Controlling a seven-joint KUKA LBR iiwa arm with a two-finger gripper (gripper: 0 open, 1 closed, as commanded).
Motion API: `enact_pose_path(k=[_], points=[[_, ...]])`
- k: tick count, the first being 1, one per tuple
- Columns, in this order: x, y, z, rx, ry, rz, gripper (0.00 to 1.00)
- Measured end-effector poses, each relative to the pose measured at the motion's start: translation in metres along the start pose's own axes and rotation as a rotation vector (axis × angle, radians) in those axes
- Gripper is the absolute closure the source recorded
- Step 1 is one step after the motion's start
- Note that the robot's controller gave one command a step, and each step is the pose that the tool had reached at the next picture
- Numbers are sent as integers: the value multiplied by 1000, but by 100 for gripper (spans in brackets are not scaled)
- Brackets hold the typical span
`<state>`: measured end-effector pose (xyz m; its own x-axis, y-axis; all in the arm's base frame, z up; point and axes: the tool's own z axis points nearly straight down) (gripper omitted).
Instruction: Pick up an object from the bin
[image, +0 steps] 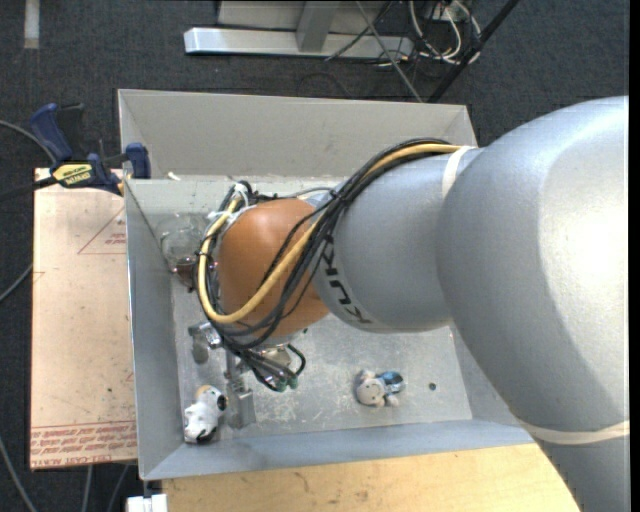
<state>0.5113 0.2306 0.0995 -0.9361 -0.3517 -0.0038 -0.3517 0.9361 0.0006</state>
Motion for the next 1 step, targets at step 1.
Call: enact_pose_path(k=[1], points=[[7,12,3,-1,5,-134,0]])
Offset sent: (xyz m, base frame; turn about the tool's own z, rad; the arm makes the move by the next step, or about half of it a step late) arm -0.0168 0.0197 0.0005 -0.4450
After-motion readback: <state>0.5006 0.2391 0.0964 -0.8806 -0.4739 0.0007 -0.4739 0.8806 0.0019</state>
